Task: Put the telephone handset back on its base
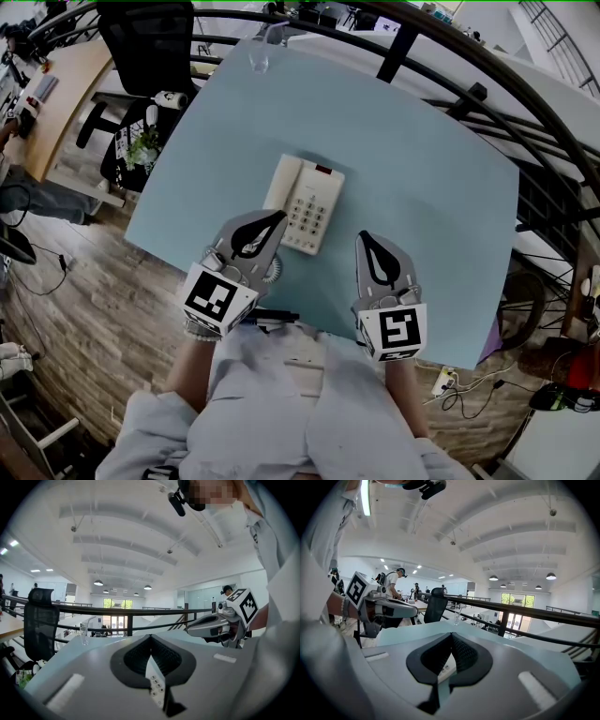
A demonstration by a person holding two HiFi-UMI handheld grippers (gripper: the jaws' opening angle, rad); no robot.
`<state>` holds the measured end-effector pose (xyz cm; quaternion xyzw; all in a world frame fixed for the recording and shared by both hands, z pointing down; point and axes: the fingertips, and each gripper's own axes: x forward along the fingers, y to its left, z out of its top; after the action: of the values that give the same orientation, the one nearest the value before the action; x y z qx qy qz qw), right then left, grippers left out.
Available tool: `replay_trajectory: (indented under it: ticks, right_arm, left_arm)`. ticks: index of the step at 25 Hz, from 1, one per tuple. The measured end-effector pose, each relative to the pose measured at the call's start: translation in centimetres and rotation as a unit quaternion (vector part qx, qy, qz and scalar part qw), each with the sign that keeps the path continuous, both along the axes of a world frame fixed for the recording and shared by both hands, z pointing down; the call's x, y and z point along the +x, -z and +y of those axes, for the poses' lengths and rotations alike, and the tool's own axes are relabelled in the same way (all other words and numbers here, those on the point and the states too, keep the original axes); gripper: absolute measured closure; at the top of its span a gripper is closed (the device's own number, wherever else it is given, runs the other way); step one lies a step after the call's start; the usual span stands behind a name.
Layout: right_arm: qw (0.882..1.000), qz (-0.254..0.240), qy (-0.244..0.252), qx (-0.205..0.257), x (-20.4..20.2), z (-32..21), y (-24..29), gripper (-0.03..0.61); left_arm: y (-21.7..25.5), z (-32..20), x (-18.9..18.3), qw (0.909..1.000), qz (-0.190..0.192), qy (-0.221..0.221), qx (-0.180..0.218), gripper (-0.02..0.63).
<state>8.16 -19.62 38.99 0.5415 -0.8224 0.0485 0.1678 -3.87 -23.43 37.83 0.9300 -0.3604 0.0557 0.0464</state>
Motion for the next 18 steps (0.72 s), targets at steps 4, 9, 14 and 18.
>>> replay_trajectory:
  ticks: [4, 9, 14, 18]
  right_arm:
    - [1.0, 0.0, 0.0, -0.002, -0.02, 0.03, -0.04, 0.58]
    - [1.0, 0.004, 0.003, -0.005, -0.29, -0.1, 0.06, 0.58]
    - [1.0, 0.007, 0.002, -0.007, -0.36, -0.08, 0.07, 0.58]
    - [1.0, 0.002, -0.002, -0.003, -0.19, -0.03, -0.01, 0.58]
  left_arm:
    - [0.21, -0.08, -0.08, 1.0, 0.0, 0.001, -0.001, 0.611]
    - [0.39, -0.37, -0.38, 1.0, -0.004, 0.001, 0.004, 0.611]
    - [0.29, -0.59, -0.78, 1.0, -0.001, 0.006, 0.0, 0.611]
    - [0.39, -0.74, -0.88, 1.0, 0.0, 0.009, 0.0, 0.611]
